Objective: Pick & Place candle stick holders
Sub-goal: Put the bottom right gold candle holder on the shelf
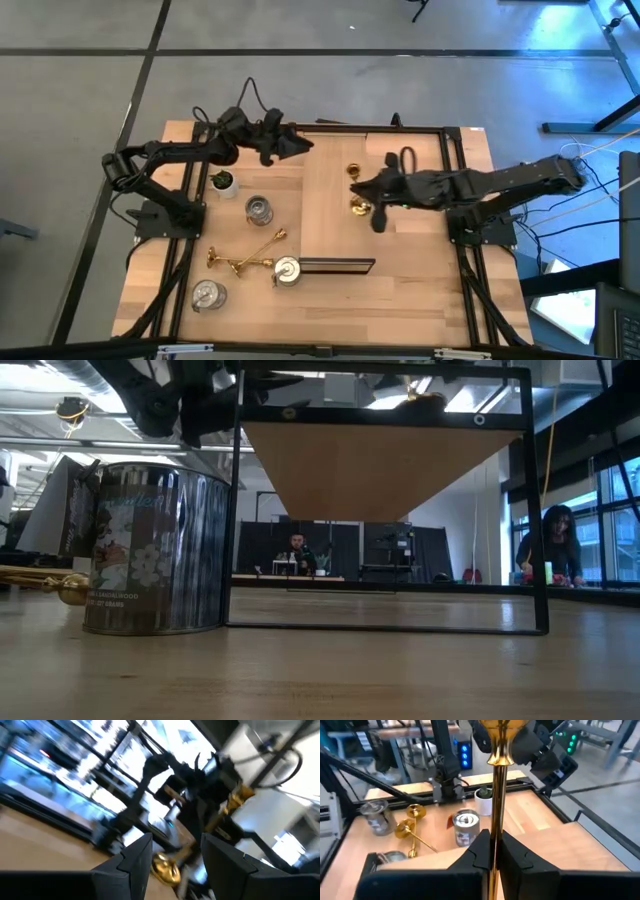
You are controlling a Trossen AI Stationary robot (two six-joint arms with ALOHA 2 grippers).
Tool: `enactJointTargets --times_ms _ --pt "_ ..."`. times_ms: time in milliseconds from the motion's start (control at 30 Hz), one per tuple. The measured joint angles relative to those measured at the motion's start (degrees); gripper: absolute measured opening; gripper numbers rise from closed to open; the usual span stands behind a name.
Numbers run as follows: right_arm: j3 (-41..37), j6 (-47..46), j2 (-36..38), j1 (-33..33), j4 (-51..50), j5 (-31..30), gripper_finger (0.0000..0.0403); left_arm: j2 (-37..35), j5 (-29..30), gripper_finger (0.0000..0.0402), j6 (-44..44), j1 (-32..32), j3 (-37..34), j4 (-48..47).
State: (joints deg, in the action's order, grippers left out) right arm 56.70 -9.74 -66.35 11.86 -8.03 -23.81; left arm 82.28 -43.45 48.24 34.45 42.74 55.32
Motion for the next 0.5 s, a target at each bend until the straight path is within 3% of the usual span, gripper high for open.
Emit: enactJointTargets --times_ms 200,500 --pt "-15.4 4.4 11.3 -1.8 15.5 5.4 0.0015 0.0 10.5 0.0166 -0.2 -3.0 0.0 -0.4" --pt "-18.3 9.8 13.2 -13.6 18.0 25.5 0.0015 0.0 20.9 0.0166 -7.7 -8.0 0.0 -5.4"
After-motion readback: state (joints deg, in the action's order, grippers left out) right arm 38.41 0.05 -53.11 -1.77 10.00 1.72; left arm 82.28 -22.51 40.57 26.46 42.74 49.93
